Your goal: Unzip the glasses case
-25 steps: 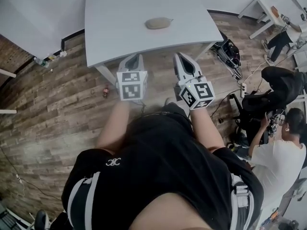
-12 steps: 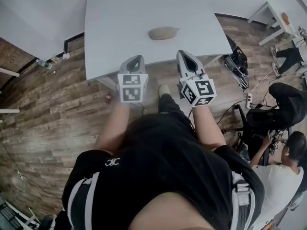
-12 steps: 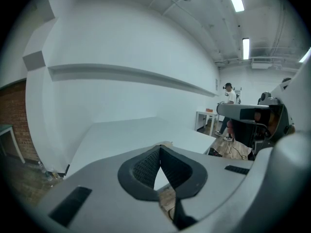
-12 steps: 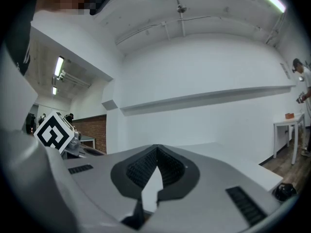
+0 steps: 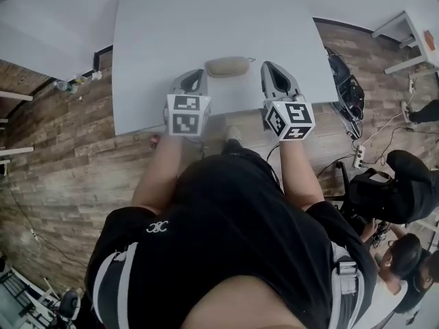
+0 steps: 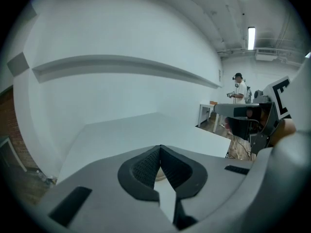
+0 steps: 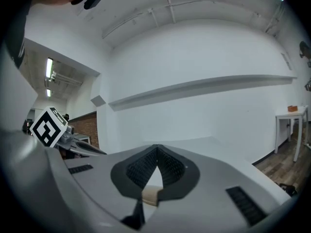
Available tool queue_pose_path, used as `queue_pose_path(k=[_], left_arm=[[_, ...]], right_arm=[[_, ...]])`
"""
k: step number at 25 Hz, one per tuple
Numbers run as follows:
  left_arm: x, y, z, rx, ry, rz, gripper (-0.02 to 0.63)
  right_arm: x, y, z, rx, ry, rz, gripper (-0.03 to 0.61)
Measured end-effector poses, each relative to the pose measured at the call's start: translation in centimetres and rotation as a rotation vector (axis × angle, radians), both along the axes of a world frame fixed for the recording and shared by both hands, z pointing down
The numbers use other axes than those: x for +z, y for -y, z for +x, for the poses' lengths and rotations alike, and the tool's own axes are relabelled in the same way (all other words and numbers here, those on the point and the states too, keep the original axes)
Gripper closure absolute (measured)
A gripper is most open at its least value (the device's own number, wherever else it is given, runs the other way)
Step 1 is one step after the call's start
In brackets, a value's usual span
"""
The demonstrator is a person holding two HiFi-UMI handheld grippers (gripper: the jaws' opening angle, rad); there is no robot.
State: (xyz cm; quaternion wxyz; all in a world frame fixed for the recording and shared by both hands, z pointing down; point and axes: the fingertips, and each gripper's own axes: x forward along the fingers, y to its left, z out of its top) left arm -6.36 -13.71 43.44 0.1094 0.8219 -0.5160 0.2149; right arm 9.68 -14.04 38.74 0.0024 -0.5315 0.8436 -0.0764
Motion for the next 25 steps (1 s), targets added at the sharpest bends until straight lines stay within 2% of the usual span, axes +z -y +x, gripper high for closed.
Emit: queue_pose_path(k=[3, 7, 12, 16, 20, 22, 25], left_arm=[[2.6, 3.4, 1.8, 0.048, 0.032, -0.083, 0.617], [5.3, 7.4, 3.2, 0.108, 0.103, -0.154, 0.617], [8.8, 10.7, 6.5, 0.320, 0.166, -0.308, 0.617], [11.5, 11.3, 8.3, 0.494, 0.163, -0.429, 0.612], [13.7, 12.0, 8.6, 0.606, 0.168, -0.494, 0.518], [14.4, 12.6, 8.7, 0.655, 0.206, -0.507, 0.436], [15.6, 14.0, 9.4, 0.728, 0.244, -0.541, 0.379]], right_arm=[[1.4, 3.8, 2.3, -0.020, -0.009, -0.039, 0.571], [3.4, 8.1, 4.8, -0.030, -0.017, -0.089, 0.571], [5.6, 11.6, 6.7, -0.077, -0.060, -0.125, 0.571], [7.3, 13.3, 7.3, -0.097, -0.070, -0.171, 0.571], [8.8, 13.9, 7.4, -0.102, -0.077, -0.206, 0.571], [9.4, 13.9, 7.3, -0.103, -0.070, -0.225, 0.571], [9.7, 13.8, 7.2, -0.107, -0.057, -0.235, 0.571]])
